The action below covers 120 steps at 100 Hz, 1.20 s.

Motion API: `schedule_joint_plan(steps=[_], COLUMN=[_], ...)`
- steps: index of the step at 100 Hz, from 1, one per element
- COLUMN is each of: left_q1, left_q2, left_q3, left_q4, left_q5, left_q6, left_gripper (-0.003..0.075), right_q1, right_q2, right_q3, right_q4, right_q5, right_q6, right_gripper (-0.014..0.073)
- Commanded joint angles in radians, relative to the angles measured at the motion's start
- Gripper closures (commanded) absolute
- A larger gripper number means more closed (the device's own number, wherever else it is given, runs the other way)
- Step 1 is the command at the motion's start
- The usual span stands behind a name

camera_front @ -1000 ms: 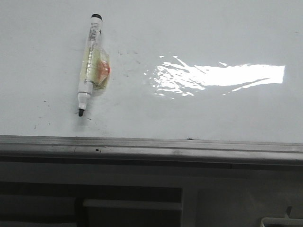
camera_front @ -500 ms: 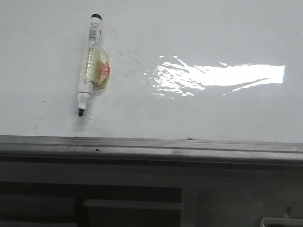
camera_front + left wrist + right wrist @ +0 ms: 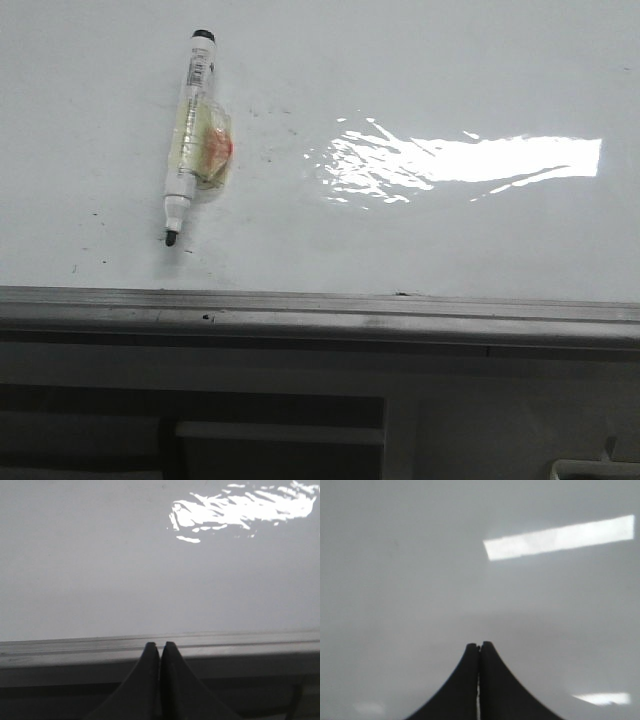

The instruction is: Write number 5 on whiteboard

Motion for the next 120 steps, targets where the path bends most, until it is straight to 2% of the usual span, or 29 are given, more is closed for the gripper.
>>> schedule_joint_plan(steps=[1, 9, 19, 30, 40, 46, 56, 72, 85, 94, 104, 110, 114, 120], left_q1=[-0.008, -0.008, -0.008, -0.008, -0.008, -0.010, -0.010, -0.010, -0.016, -0.067, -0.146, -0.217, -0.254, -0.313], left_q2=[-0.027, -0.027, -0.027, -0.027, -0.027, -0.026, 0.010, 0.179, 0.363, 0.452, 0.534, 0.589, 0.617, 0.661], left_q3=[0.025, 0.023, 0.023, 0.023, 0.009, -0.029, -0.139, -0.329, -0.456, -0.502, -0.531, -0.549, -0.559, -0.576], left_q4=[-0.167, -0.439, -0.659, -0.814, -0.903, -0.858, -0.665, -0.354, -0.218, -0.219, -0.219, -0.219, -0.219, -0.229], left_q5=[-0.135, -0.211, -0.273, -0.283, -0.269, -0.219, -0.099, 0.049, 0.153, 0.153, 0.155, 0.157, 0.157, 0.157], left_q6=[-0.008, -0.008, -0.008, -0.008, -0.008, 0.024, 0.107, 0.119, 0.119, 0.119, 0.154, 0.185, 0.187, 0.187], left_gripper=[0.0741, 0.0741, 0.0741, 0.0741, 0.0741, 0.0741, 0.0741, 0.0740, 0.0717, 0.0601, 0.0357, 0.0244, 0.0217, 0.0225], right_q1=[0.002, 0.002, 0.002, 0.002, 0.002, 0.005, 0.005, 0.005, 0.005, 0.005, 0.005, 0.005, 0.009, 0.020], right_q2=[-0.018, -0.018, -0.018, -0.018, -0.018, -0.016, -0.006, 0.074, 0.152, 0.192, 0.221, 0.232, 0.239, 0.243], right_q3=[0.022, 0.022, 0.022, 0.007, -0.046, -0.099, -0.217, -0.399, -0.477, -0.511, -0.534, -0.540, -0.540, -0.540], right_q4=[0.200, 0.249, 0.251, 0.258, 0.258, 0.256, 0.217, 0.160, 0.160, 0.160, 0.160, 0.167, 0.167, 0.167], right_q5=[-0.172, -0.150, -0.147, -0.174, -0.134, -0.073, 0.074, 0.346, 0.410, 0.424, 0.439, 0.439, 0.438, 0.433], right_q6=[-0.001, -0.001, -0.001, -0.001, -0.001, -0.001, -0.055, -0.321, -0.439, -0.448, -0.450, -0.472, -0.476, -0.476], right_gripper=[0.0657, 0.0657, 0.0657, 0.0657, 0.0657, 0.0657, 0.0657, 0.0657, 0.0657, 0.0656, 0.0632, 0.0559, 0.0505, 0.0407])
